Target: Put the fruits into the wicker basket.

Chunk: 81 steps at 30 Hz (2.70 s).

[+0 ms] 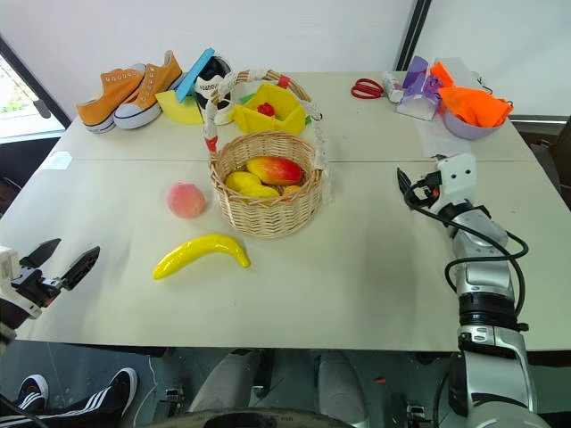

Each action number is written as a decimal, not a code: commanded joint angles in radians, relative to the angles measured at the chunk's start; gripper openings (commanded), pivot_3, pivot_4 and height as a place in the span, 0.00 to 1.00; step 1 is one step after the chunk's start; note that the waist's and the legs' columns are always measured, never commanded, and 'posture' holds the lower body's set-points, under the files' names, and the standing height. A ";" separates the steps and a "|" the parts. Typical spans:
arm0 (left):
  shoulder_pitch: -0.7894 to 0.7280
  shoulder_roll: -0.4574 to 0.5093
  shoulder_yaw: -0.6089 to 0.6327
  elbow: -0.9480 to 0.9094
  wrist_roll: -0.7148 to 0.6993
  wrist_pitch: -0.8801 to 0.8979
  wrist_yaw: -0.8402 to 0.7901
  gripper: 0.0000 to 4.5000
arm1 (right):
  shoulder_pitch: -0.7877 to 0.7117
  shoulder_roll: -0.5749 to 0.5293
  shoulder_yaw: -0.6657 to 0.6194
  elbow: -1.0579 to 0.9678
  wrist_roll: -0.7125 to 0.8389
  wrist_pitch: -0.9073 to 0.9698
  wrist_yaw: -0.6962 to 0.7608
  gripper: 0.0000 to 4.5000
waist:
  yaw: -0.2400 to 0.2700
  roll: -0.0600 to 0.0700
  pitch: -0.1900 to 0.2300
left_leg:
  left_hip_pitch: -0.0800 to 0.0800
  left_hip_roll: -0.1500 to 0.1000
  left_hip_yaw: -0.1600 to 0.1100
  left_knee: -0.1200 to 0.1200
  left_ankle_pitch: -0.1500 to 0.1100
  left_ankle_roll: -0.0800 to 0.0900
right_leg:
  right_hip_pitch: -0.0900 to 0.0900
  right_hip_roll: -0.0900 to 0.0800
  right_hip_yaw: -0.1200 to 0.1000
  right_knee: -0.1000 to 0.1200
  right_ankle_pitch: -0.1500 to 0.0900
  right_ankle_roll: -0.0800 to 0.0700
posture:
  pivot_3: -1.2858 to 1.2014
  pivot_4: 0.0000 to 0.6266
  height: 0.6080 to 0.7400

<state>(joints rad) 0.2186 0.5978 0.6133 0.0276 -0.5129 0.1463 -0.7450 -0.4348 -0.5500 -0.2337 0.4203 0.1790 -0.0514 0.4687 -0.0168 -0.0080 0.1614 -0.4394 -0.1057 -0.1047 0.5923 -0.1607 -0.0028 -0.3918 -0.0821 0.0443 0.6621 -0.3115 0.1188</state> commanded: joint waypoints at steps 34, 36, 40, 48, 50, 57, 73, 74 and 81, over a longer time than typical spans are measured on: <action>-0.044 0.039 -0.210 -0.235 -0.008 0.041 -0.145 1.00 | 0.277 -0.193 -0.028 -0.508 0.347 0.301 0.484 0.98 | 0.005 0.001 0.000 | -0.002 0.000 0.000 0.000 -0.001 0.000 | 0.002 -0.001 0.000 -0.001 0.000 0.000 | 0.52 0.24 1.00; -0.068 0.048 -0.250 -0.263 -0.013 0.058 -0.158 1.00 | 0.355 -0.275 -0.049 -0.608 0.389 0.350 0.572 0.98 | 0.004 0.001 0.000 | -0.002 0.000 0.000 0.000 -0.001 -0.001 | 0.002 -0.001 0.000 -0.001 -0.001 -0.001 | 0.52 0.24 1.00; -0.123 0.073 -0.307 -0.263 -0.006 0.075 -0.192 1.00 | 0.447 -0.351 -0.067 -0.774 0.448 0.396 0.639 0.98 | 0.003 0.001 0.000 | -0.002 0.001 0.000 0.000 -0.001 -0.001 | 0.002 -0.001 0.000 -0.002 -0.003 -0.005 | 0.52 0.24 1.00; -0.186 0.114 -0.429 -0.199 0.069 0.066 -0.261 1.00 | 0.510 -0.345 -0.050 -0.959 0.476 0.474 0.591 0.98 | 0.007 0.000 0.000 | -0.003 0.001 0.000 0.000 -0.002 -0.001 | 0.002 -0.001 -0.001 -0.005 -0.003 -0.005 | 0.52 0.24 1.00; -0.201 0.116 -0.448 -0.175 0.082 0.065 -0.270 1.00 | 0.521 -0.333 -0.040 -0.963 0.451 0.456 0.581 0.98 | 0.008 0.000 0.000 | -0.004 0.001 0.000 0.000 -0.002 0.000 | 0.002 -0.001 -0.001 -0.006 -0.003 -0.005 | 0.52 0.24 1.00; -0.259 0.098 -0.522 -0.096 0.138 0.061 -0.280 1.00 | 0.481 -0.312 0.002 -0.954 0.419 0.455 0.544 0.98 | 0.007 0.000 0.000 | -0.004 0.001 0.000 0.000 -0.002 0.000 | 0.002 -0.002 -0.001 -0.007 -0.003 -0.005 | 0.52 0.24 1.00; -0.276 0.088 -0.471 -0.106 0.053 0.131 -0.279 0.21 | 0.354 -0.300 0.065 -0.889 0.370 0.459 0.500 1.00 | 0.007 0.000 0.000 | -0.004 0.001 0.000 0.000 -0.002 0.001 | 0.002 -0.002 -0.002 -0.007 -0.002 -0.005 | 0.52 0.24 1.00; -0.274 0.086 -0.456 -0.129 0.019 0.158 -0.281 0.21 | 0.353 -0.299 0.065 -0.885 0.364 0.452 0.502 1.00 | 0.007 0.000 0.000 | -0.004 0.001 0.000 0.000 -0.002 0.001 | 0.002 -0.002 -0.002 -0.007 -0.002 -0.004 | 0.52 0.24 1.00; -0.315 0.093 -0.350 -0.404 -0.282 0.409 -0.181 0.21 | 0.326 -0.263 0.053 -0.869 0.364 0.446 0.475 1.00 | 0.007 0.000 0.000 | -0.004 0.001 0.000 0.000 -0.001 0.002 | 0.002 -0.001 -0.002 -0.007 -0.002 -0.004 | 0.52 0.24 1.00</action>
<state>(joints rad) -0.0789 0.6791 0.2223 -0.3247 -0.7377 0.5155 -0.9613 -0.1004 -0.8191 -0.1612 -0.4374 0.5394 0.4091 0.9491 -0.0102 -0.0078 0.1619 -0.4429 -0.1050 -0.1052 0.5925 -0.1620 -0.0008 -0.3898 -0.0834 0.0426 0.6553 -0.3137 0.1148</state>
